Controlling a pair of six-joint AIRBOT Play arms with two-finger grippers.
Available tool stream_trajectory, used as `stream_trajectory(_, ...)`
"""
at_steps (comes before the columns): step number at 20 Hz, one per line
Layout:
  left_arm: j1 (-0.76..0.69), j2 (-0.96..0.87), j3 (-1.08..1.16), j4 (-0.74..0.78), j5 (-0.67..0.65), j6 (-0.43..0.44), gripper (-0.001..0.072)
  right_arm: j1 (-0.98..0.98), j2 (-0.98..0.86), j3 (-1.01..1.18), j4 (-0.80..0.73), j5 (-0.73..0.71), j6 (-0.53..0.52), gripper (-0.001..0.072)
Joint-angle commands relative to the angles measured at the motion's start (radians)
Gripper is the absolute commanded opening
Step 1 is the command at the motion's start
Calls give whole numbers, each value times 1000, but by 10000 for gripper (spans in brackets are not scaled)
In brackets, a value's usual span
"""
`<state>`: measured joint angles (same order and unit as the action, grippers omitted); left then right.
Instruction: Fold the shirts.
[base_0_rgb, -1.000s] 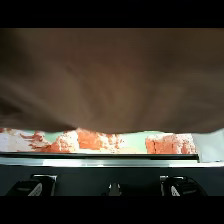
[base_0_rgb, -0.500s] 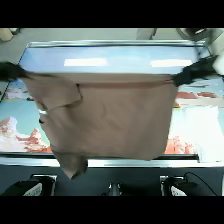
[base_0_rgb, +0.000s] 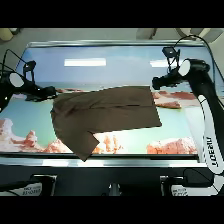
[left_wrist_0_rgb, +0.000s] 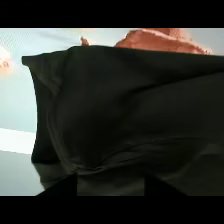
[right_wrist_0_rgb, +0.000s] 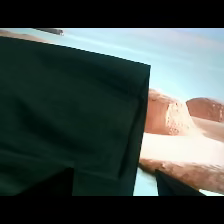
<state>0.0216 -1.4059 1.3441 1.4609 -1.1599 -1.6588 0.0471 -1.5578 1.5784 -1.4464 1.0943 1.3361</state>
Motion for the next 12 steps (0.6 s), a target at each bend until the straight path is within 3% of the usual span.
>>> stream_trajectory(1, 105, 12, -36, 2, -266, 131, 406, -154, -8, 17, 53, 288, -290, 438)
stream_trajectory(2, 154, 39, -93, -30, -293, 131, 412, -211, -11, 4, 56, 376, -312, 384)
stream_trajectory(5, 275, 149, -391, -213, -259, 174, 425, -324, -12, -100, 145, 476, -396, 374)
stream_trajectory(7, 291, 190, -571, -291, -195, 228, 579, -340, -12, -154, 181, 488, -429, 376)
stream_trajectory(9, 284, 194, -673, -369, -97, 272, 576, -337, -12, -188, 202, 462, -429, 386)
stream_trajectory(12, 267, 192, -719, -426, 26, 261, 576, -337, -12, -206, 217, 450, -439, 387)
